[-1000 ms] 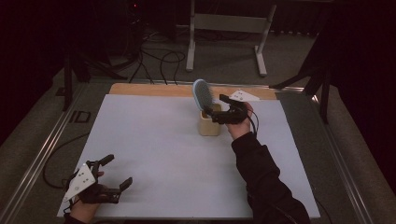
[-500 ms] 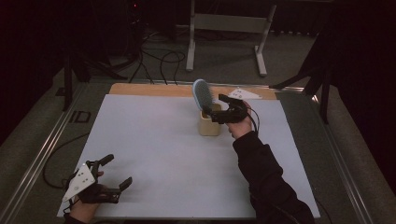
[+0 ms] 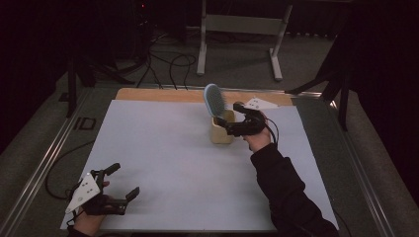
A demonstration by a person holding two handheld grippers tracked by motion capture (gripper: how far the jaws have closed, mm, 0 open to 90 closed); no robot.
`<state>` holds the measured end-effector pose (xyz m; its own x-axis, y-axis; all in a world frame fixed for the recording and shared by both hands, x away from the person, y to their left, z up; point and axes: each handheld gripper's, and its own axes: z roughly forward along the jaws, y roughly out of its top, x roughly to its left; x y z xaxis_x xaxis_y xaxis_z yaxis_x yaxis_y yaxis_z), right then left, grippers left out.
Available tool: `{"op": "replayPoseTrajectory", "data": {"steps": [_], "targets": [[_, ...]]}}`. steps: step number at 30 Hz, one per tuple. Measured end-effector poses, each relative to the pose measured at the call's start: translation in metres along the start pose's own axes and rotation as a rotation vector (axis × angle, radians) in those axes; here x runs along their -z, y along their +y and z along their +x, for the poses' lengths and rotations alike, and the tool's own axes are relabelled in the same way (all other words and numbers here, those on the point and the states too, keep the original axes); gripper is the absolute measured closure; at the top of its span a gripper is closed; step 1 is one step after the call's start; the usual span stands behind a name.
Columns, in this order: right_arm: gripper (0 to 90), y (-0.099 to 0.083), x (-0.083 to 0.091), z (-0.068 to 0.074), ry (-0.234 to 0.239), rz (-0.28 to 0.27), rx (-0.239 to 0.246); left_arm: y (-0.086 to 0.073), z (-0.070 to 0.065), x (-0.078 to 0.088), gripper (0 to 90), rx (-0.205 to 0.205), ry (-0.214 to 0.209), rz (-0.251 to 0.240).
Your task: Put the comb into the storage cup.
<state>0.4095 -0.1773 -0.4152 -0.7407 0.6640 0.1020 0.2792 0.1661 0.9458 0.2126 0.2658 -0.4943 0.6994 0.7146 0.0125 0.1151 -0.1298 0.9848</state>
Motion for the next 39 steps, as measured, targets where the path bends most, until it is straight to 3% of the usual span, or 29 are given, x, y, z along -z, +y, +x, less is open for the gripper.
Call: {"op": "replayPoseTrajectory", "data": {"steps": [20,39], "targets": [[8.9,-0.027,0.034,0.006,0.006,-0.006,-0.008,0.0,0.0,0.0,0.0,-0.002,0.003,0.0],[8.9,-0.066,0.061,0.012,0.026,0.033,-0.035,0.0,-0.001,0.0,0.0,-0.005,0.001,0.002]]}}
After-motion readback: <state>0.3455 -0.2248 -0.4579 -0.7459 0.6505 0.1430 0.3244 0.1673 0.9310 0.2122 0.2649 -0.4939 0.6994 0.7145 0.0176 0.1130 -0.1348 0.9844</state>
